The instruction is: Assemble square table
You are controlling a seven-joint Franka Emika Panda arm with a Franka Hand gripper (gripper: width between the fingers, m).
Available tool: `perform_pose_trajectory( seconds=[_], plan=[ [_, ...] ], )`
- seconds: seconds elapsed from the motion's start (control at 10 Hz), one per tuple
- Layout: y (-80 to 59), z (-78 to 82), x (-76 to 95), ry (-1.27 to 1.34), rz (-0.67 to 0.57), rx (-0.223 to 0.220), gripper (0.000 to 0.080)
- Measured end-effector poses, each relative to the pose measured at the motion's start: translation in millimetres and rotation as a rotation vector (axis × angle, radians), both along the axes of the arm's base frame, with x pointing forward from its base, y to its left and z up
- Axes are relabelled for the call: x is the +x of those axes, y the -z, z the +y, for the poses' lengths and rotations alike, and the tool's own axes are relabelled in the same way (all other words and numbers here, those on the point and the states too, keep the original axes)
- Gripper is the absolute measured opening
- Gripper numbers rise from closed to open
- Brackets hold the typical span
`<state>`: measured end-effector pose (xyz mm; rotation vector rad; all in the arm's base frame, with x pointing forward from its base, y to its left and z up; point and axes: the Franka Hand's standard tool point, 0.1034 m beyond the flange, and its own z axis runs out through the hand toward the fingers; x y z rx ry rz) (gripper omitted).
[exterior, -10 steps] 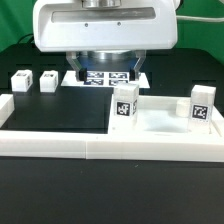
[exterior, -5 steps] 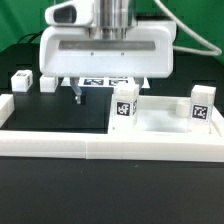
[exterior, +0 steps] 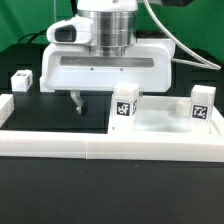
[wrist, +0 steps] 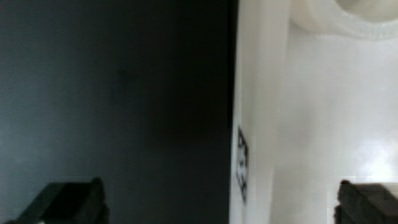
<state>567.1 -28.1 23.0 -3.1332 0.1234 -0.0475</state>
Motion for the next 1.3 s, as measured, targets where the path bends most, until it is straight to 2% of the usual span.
perform_pose_trajectory(
  seconds=[0.5,0.6,0.7,0.8,0.9,1.0,1.1,1.2,1.3],
  plan=[
    [0.8,-0.8,0.1,0.019,-0.002,-0.002,0.0649],
    [0.8,-1.1,0.2,0.019,-0.002,-0.002,0.0617],
    [0.7,-1.3,0.2,0.019,-0.002,-0.002,0.0483],
    [0.7,-1.5,0.2,0.020,-0.003,-0.002,0.0483],
    [0.7,-1.5,0.2,0.020,-0.003,-0.002,0.0283],
    [0.7,-1.6,0.2,0.020,-0.003,-0.002,0.0148],
    [0.7,-1.6,0.2,0.020,-0.003,-0.002,0.0148],
    [0.7,-1.6,0.1,0.019,-0.002,-0.002,0.0056],
    [0.7,-1.6,0.1,0.019,-0.002,-0.002,0.0056]
  ],
)
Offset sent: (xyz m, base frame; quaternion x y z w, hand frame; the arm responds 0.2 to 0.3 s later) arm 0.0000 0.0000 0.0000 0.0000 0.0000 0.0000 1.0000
